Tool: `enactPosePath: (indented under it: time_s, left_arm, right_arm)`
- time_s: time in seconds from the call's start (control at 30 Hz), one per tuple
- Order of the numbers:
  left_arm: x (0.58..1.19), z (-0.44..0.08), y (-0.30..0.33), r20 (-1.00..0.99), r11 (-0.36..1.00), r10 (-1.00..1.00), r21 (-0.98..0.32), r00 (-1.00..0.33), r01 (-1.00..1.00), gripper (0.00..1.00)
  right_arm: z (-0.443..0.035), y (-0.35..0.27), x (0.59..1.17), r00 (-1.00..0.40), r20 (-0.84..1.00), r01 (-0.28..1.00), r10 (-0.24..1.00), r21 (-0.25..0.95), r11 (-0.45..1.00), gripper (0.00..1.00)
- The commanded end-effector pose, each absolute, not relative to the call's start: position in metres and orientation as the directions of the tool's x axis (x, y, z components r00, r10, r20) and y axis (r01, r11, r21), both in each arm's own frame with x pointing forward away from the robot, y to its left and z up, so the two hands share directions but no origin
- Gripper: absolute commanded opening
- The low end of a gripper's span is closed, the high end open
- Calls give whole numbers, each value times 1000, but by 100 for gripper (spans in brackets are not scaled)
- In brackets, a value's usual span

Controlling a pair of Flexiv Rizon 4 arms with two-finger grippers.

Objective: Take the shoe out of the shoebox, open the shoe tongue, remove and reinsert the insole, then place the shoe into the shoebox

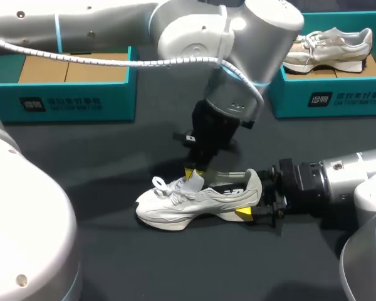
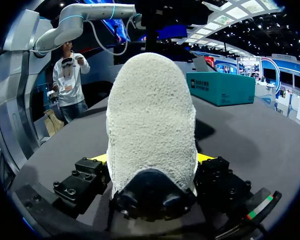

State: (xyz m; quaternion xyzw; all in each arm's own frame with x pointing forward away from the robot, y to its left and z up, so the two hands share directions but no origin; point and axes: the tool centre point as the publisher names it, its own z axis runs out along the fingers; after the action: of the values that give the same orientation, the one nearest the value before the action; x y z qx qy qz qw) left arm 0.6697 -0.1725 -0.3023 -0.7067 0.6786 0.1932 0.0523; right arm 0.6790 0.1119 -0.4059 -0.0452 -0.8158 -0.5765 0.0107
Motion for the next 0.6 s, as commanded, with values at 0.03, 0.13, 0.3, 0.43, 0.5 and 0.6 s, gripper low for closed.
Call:
enactPosePath:
  time_s: [0.03,0.13,0.3,0.43,0.5,0.6]
  left_arm:
    - [670,-294,-128,-138,-79,-989,186,53,-979,0]
    - [669,-295,-115,-101,-70,-993,182,52,-981,0]
    - [666,-302,-100,-75,-52,-996,196,38,-979,0]
    - [662,-314,-94,-79,-38,-997,206,22,-978,0]
    - [661,-319,-93,-88,-30,-996,206,13,-978,0]
    - [659,-326,-90,-104,-18,-995,188,-1,-982,16]
  right_arm:
    - [-405,112,678,-996,70,87,62,938,336,0]
    - [-405,112,678,-996,70,87,62,938,336,0]
    - [-405,112,678,-996,70,87,62,938,336,0]
    - [-405,112,678,-996,70,87,62,938,336,0]
    - [-405,112,678,-996,70,87,62,938,336,0]
    - [-405,112,678,-996,70,87,62,938,336,0]
